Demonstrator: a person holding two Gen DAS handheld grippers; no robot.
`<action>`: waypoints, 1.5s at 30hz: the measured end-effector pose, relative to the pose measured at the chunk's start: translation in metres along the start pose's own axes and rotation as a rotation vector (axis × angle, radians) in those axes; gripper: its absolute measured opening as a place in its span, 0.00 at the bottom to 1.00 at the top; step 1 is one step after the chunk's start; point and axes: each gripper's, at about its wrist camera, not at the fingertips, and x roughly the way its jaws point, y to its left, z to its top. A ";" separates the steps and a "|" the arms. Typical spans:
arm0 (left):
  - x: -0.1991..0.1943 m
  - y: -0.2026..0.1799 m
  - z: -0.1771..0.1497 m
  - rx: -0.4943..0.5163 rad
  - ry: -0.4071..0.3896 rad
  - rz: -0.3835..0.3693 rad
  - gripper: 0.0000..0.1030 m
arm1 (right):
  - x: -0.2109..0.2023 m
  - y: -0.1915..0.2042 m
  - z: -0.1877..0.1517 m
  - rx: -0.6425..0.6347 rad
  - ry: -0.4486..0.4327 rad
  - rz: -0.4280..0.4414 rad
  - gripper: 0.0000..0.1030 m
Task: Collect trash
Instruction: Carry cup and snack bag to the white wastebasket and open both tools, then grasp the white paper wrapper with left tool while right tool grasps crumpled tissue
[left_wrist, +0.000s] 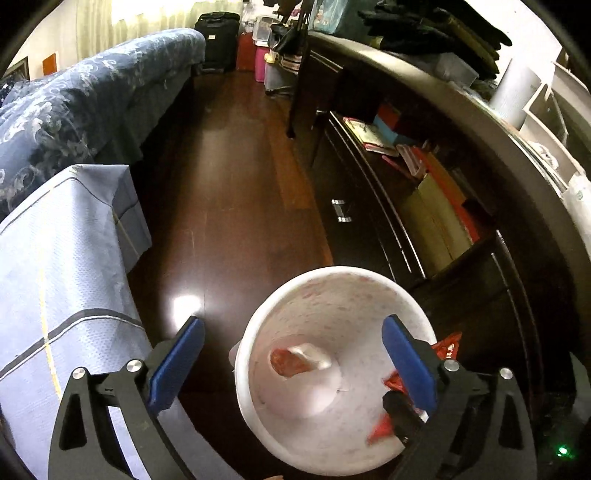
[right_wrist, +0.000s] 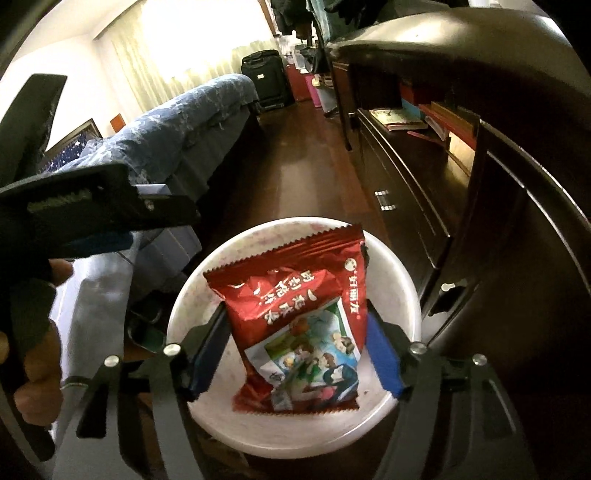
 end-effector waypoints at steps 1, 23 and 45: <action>-0.003 0.001 0.000 -0.005 -0.002 -0.004 0.94 | 0.000 0.001 0.000 0.001 0.001 -0.004 0.77; -0.151 0.088 -0.066 -0.099 -0.190 0.202 0.96 | -0.097 0.082 -0.012 -0.161 -0.055 0.010 0.94; -0.162 0.330 -0.094 -0.338 0.011 0.480 0.96 | -0.123 0.248 -0.039 -0.462 -0.029 0.240 0.94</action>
